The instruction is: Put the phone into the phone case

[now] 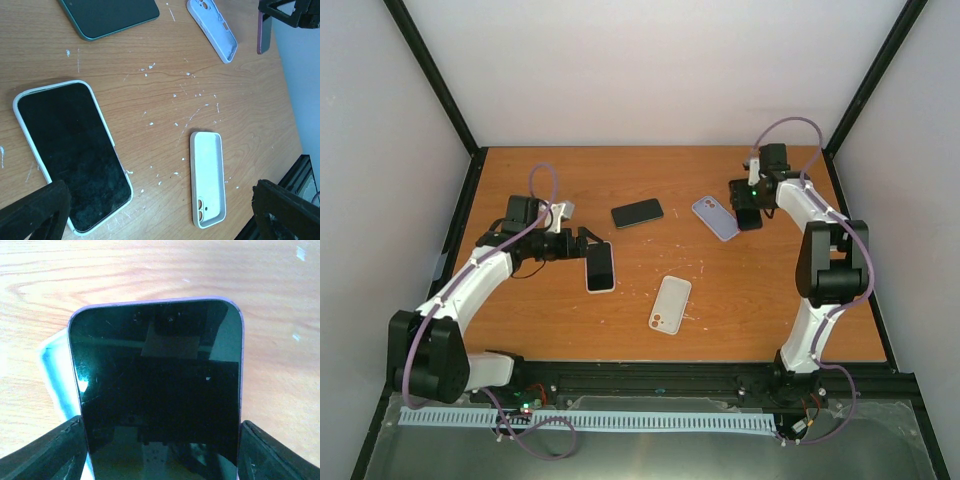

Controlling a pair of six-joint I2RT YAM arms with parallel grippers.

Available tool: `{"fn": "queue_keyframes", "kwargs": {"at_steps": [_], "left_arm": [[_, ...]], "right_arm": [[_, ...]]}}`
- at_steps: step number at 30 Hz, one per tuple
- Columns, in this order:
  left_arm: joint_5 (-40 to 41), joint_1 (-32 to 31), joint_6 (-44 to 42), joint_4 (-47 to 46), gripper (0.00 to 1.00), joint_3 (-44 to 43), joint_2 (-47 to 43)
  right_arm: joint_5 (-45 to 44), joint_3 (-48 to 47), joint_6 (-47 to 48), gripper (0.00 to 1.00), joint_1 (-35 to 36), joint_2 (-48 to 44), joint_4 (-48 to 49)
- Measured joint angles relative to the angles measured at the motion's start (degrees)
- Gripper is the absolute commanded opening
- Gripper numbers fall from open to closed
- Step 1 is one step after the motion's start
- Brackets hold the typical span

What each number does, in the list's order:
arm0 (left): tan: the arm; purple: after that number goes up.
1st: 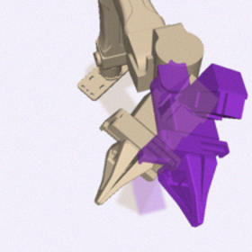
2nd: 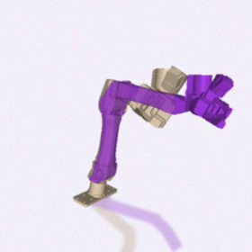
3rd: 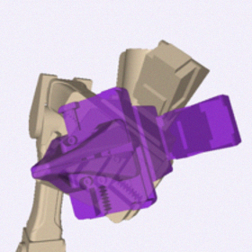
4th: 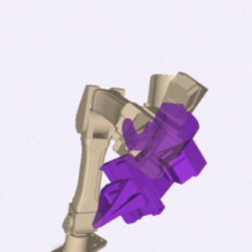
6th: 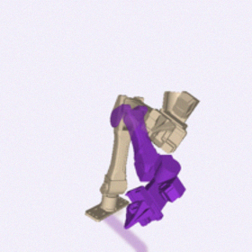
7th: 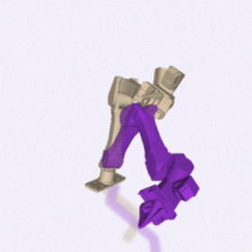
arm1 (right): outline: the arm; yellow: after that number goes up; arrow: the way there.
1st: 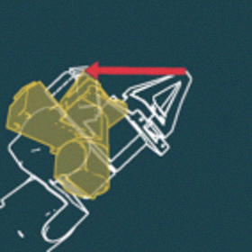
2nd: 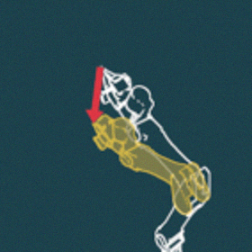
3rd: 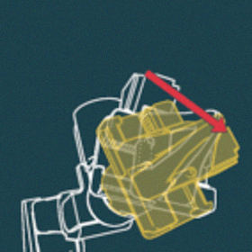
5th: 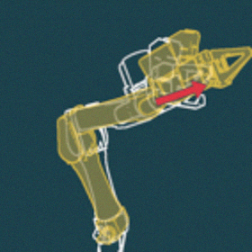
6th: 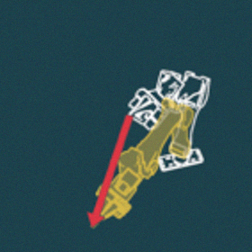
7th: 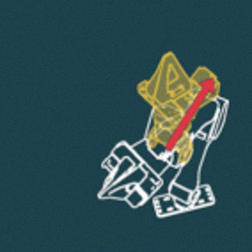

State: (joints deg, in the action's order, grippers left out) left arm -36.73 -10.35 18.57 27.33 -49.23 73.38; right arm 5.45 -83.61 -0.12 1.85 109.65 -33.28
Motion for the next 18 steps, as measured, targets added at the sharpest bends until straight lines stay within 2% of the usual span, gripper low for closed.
{"fn": "queue_keyframes", "kwargs": {"at_steps": [11, 18], "left_arm": [[-0.55, 0.00, -0.07, -0.02, 0.99, 0.00, -0.83], [-0.83, 0.00, -0.07, -0.02, 1.00, 0.00, -0.87]], "right_arm": [[9.86, -1.51, 12.13, 0.56, 3.93, 0.70, 6.10], [11.67, 0.33, 16.72, 0.56, 5.05, 1.31, 13.00]]}}
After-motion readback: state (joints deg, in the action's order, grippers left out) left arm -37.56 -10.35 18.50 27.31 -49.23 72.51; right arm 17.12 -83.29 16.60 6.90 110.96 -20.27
